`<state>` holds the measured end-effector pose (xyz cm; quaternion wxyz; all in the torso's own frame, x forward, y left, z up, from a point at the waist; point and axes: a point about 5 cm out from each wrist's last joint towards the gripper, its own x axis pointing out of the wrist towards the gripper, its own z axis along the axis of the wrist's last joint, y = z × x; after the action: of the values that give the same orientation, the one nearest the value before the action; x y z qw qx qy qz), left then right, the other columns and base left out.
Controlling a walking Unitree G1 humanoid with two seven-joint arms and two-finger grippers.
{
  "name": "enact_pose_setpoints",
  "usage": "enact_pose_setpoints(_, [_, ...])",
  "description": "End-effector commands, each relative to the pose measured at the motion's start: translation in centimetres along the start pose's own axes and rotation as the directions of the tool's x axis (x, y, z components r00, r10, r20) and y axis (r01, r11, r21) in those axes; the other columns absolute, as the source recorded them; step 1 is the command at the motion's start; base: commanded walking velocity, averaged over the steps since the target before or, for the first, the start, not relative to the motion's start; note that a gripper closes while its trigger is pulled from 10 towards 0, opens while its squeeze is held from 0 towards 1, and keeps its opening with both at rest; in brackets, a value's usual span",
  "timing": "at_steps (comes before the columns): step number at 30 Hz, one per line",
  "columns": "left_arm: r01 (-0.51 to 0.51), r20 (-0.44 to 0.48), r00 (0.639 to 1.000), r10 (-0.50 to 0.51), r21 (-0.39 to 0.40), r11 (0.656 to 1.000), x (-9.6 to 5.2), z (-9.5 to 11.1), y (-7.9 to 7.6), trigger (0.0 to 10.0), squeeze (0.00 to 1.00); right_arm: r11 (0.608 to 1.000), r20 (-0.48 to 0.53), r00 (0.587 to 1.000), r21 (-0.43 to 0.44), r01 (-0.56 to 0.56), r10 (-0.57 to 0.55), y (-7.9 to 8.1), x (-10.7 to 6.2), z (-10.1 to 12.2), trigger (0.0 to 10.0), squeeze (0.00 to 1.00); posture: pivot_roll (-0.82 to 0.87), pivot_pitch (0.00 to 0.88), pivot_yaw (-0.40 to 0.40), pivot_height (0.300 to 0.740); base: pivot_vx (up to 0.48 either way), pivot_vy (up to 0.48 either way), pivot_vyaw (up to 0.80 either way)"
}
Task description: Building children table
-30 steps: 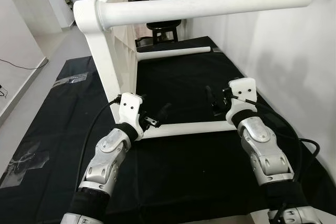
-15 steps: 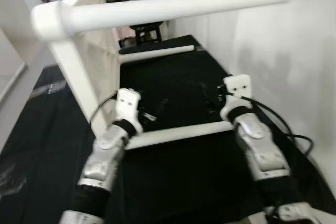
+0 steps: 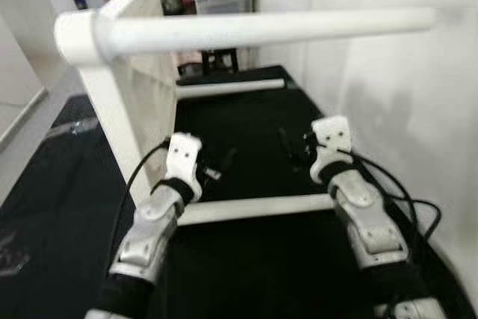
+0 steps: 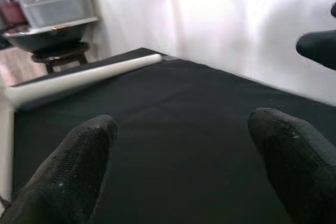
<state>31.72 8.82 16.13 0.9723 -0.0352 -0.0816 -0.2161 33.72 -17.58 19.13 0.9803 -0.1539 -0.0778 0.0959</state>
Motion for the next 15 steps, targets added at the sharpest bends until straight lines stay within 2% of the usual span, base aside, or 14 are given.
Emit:
enact_pose_setpoints(1, [-0.015, -0.029, 0.999, 0.015, 0.002, 1.0, -0.5, -0.5, -0.5, 10.0, 0.0, 0.998, 0.056, 0.997, -0.043, -0.04, 0.043, 0.4, 0.3, 1.4, 10.0, 0.0, -0.08, 0.0, 0.068, 0.74, 0.0, 0.0, 0.8])
enact_pose_setpoints(3, [-0.037, -0.053, 0.998, 0.035, -0.028, 0.999, -0.9, -1.2, -1.2, 10.0, 0.0, 0.994, 0.062, 0.996, -0.095, -0.052, 0.058, 0.2, 0.4, 1.8, 10.0, 0.0, -0.08, 0.0, 0.069, 0.74, 0.0, 0.0, 0.8])
enact_pose_setpoints(5, [-0.05, -0.079, 0.996, 0.046, -0.052, 0.997, -1.2, -1.9, -1.6, 10.0, 0.0, 0.994, 0.072, 0.996, -0.096, -0.044, 0.051, 0.1, 0.4, 2.0, 10.0, 0.0, -0.08, 0.0, 0.068, 0.74, 0.0, 0.0, 0.8])
enact_pose_setpoints(9, [-0.055, -0.092, 0.994, 0.051, -0.04, 0.998, -1.5, -2.2, -2.0, 10.0, 0.0, 0.994, 0.069, 0.996, -0.098, -0.05, 0.057, 0.3, 0.4, 2.0, 10.0, 0.0, -0.08, 0.0, 0.07, 0.74, 0.0, 0.0, 0.0])
enact_pose_setpoints(11, [-0.106, -0.091, 0.99, 0.105, -0.003, 0.994, -2.0, -2.3, -1.7, 10.0, 0.0, 0.994, 0.069, 0.996, -0.1, -0.051, 0.058, 0.4, 0.3, 2.1, 10.0, 0.0, -0.09, 0.0, 0.074, 0.74, 0.0, 0.0, 0.0])
enact_pose_setpoints(12, [-0.168, -0.084, 0.982, 0.169, 0.022, 0.986, -2.6, -2.3, -0.8, 0.0, 0.0, 0.991, 0.062, 0.997, -0.121, -0.048, 0.055, 0.3, 0.2, 2.1, 10.0, 0.0, -0.09, 0.0, 0.073, 0.74, 0.0, 0.0, 0.0])
enact_pose_setpoints(15, [-0.224, -0.095, 0.97, 0.223, 0.001, 0.975, -3.3, -2.5, 0.3, 0.0, 0.0, 0.984, 0.05, 0.998, -0.173, -0.031, 0.04, -0.2, 0.1, 2.1, 10.0, 0.0, -0.09, 0.0, 0.072, 0.74, 0.0, 0.0, 0.0])
